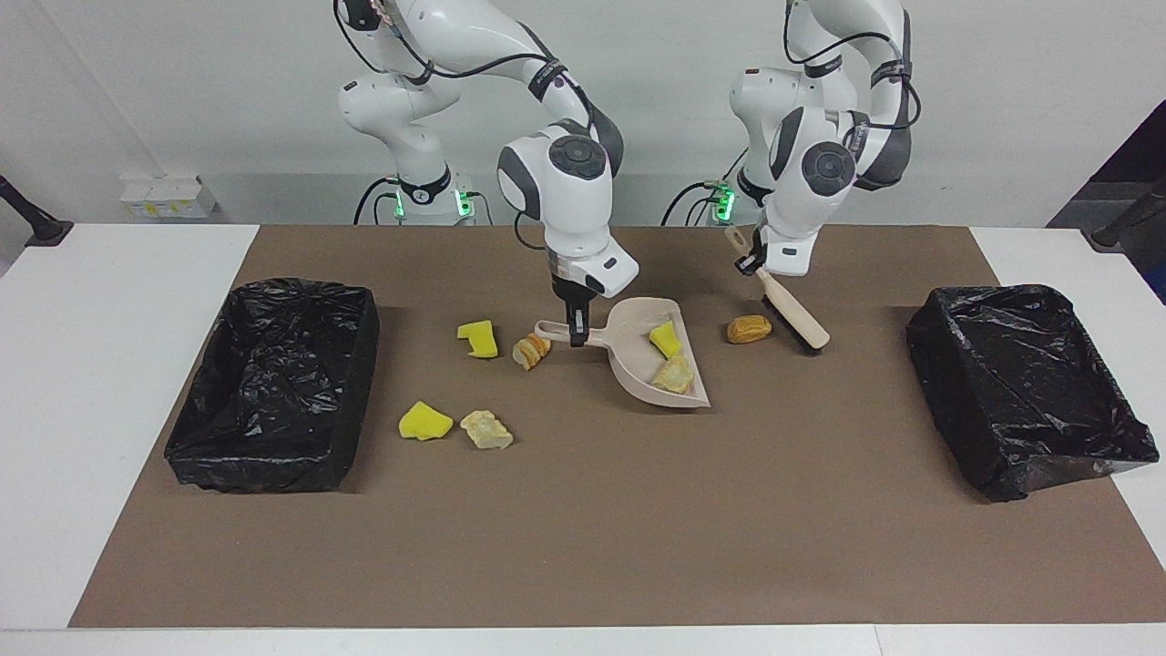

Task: Sweep and dump trash in bin
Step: 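Sweep the crumbs and sponge into the dustpan with the left gripper's brush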

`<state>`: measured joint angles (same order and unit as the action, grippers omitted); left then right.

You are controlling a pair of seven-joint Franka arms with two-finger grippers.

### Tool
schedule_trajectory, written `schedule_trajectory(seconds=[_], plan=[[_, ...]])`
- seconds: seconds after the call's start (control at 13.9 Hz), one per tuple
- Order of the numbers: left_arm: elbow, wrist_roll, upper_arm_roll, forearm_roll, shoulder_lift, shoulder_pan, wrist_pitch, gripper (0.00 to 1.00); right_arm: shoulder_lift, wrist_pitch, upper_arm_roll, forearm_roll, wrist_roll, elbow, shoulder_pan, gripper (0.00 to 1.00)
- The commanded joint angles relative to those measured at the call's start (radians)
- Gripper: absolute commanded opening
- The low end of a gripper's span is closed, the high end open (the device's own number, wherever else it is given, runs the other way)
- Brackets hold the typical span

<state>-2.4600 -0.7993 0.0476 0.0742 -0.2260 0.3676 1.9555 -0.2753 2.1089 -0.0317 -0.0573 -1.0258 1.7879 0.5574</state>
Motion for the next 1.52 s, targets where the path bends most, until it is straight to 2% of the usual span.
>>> schedule_trajectory(seconds=[0.0,0.14,0.43,0.58,0.79,0.94,1.16,1.3,1.44], plan=[[-0.033,0.130,-0.011,0.044,-0.024,0.037,0.048,0.00,0.010,0.011,-0.004,0.027,-0.040,0.015,-0.008,0.00],[-0.033,0.242,-0.011,0.091,-0.013,0.068,0.068,0.00,0.010,0.010,-0.004,0.025,-0.040,0.015,-0.010,0.00],[-0.027,0.347,-0.012,0.173,0.014,0.106,0.141,0.00,0.011,0.008,-0.002,0.027,-0.048,0.018,-0.011,0.00],[-0.002,0.354,-0.011,0.187,0.033,0.119,0.161,0.00,0.010,0.010,-0.004,0.027,-0.065,0.016,-0.016,0.00],[0.085,0.356,-0.009,0.205,0.070,0.131,0.151,0.00,0.010,0.010,-0.004,0.027,-0.066,0.016,-0.017,0.00],[0.133,0.356,-0.009,0.240,0.094,0.178,0.166,0.00,0.007,0.022,-0.002,0.028,-0.095,0.018,-0.025,0.00],[0.139,0.350,-0.011,0.282,0.097,0.263,0.237,0.00,0.004,0.031,-0.002,0.028,-0.140,0.036,-0.051,0.00],[0.159,0.354,-0.018,0.282,0.079,0.251,0.220,0.00,0.002,0.037,-0.002,0.028,-0.137,0.034,-0.053,0.00],[0.214,0.356,-0.026,0.274,0.070,0.190,0.133,0.00,-0.004,0.039,-0.004,0.048,-0.135,0.025,-0.056,0.00]])
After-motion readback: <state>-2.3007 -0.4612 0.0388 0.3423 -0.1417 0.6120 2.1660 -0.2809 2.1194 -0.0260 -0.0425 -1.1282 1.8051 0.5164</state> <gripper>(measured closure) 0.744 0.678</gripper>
